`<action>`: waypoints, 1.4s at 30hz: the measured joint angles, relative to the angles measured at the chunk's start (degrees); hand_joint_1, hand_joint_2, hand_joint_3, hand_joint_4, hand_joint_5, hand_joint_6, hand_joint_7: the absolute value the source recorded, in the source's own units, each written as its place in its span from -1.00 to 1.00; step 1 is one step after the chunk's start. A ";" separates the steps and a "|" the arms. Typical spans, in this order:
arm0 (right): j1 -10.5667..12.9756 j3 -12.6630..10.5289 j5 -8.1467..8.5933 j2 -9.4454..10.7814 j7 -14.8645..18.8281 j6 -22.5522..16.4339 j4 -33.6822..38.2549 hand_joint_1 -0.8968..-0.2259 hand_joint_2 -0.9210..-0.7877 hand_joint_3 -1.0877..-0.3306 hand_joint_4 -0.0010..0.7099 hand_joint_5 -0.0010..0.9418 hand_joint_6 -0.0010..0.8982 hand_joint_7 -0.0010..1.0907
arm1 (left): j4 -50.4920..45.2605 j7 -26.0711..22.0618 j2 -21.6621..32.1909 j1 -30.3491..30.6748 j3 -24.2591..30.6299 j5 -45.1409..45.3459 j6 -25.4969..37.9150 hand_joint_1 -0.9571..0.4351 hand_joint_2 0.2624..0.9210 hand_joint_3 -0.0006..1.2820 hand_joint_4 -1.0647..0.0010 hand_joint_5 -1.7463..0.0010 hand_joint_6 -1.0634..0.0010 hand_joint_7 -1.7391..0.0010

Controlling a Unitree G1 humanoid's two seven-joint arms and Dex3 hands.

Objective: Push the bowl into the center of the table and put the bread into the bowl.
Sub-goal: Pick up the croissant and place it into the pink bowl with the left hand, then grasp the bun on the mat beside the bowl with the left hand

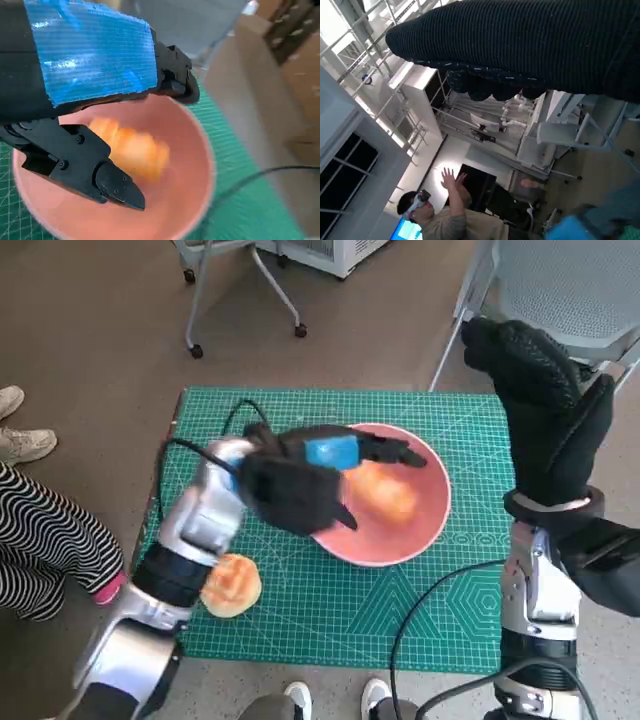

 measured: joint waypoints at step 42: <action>-1.17 0.17 0.79 0.01 0.91 0.10 1.89 -0.31 -1.00 0.21 -0.54 -1.00 -0.92 0.05 | -36.41 -6.58 32.99 33.11 24.83 -7.65 -0.58 -0.13 0.47 -1.00 0.82 0.98 0.64 0.87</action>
